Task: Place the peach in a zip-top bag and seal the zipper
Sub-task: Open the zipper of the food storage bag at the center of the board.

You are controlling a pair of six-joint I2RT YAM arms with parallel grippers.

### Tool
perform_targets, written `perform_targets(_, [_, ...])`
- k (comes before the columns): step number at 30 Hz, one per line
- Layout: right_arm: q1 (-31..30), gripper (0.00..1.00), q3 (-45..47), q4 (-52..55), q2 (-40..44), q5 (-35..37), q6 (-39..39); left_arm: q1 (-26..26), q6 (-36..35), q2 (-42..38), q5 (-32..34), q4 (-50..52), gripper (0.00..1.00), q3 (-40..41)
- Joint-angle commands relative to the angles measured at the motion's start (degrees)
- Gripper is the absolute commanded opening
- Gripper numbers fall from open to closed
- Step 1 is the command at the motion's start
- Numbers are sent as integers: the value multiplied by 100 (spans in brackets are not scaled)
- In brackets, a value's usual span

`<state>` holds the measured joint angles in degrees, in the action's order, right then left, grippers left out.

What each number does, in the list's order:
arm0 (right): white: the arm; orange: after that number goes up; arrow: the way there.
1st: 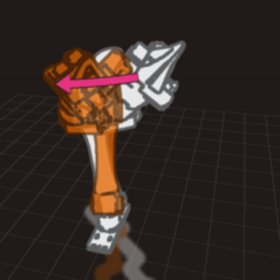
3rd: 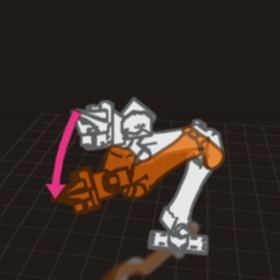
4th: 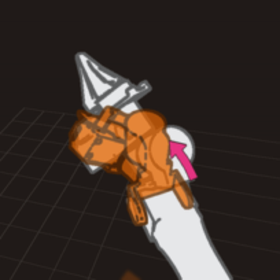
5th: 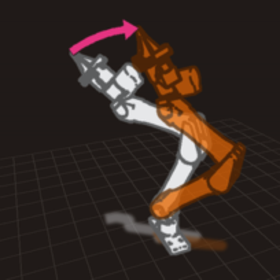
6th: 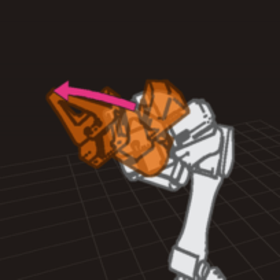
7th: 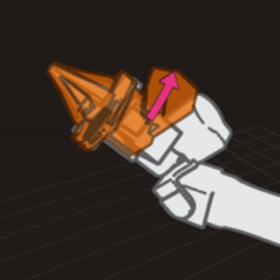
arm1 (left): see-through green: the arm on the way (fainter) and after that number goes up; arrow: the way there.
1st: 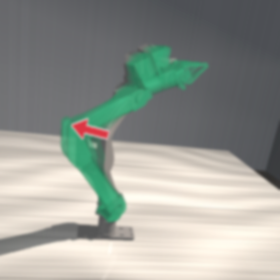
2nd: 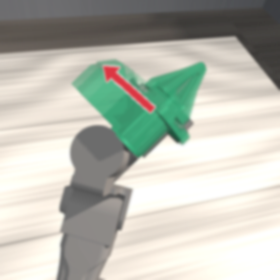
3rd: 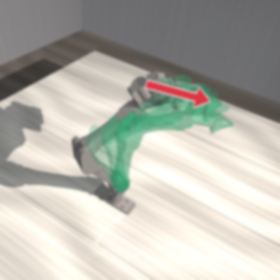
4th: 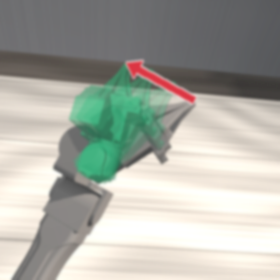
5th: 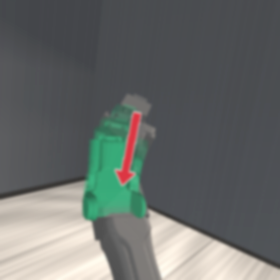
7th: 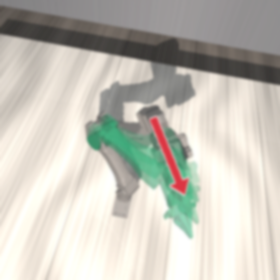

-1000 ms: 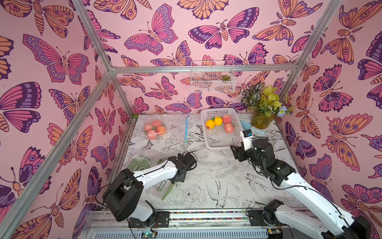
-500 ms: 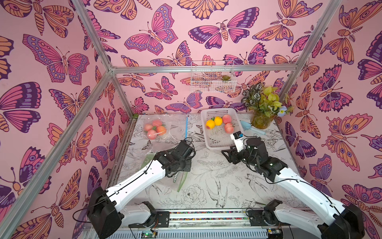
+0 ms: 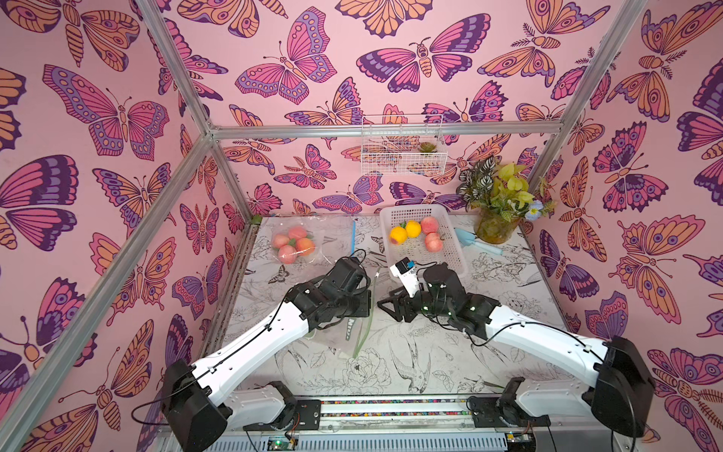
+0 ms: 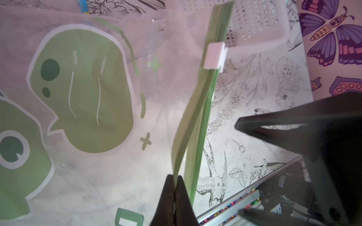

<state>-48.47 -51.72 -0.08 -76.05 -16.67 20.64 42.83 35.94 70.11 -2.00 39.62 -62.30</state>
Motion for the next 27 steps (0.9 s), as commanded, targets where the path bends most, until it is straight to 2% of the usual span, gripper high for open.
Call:
perform_targets(1, [-161,61,-323,-200,-277,-1,281,33,106,-136,-138,-183,0,24])
perform_targets(9, [-278,52,-479,36,-531,883,414,33,107,-276,-81,-235,0,122])
perform_targets(16, [-291,45,-729,251,-819,1068,474,33,25,-335,-355,-322,0,113])
perform_targets(20, [-305,41,-875,397,-942,1470,647,33,-16,-447,-434,-317,0,114])
perform_targets(24, [-371,41,-1180,1092,-1079,2193,615,34,9,-708,-96,-260,0,121])
perform_targets(27, [-439,43,-1428,1719,-1172,2825,461,26,19,-876,446,-48,0,29])
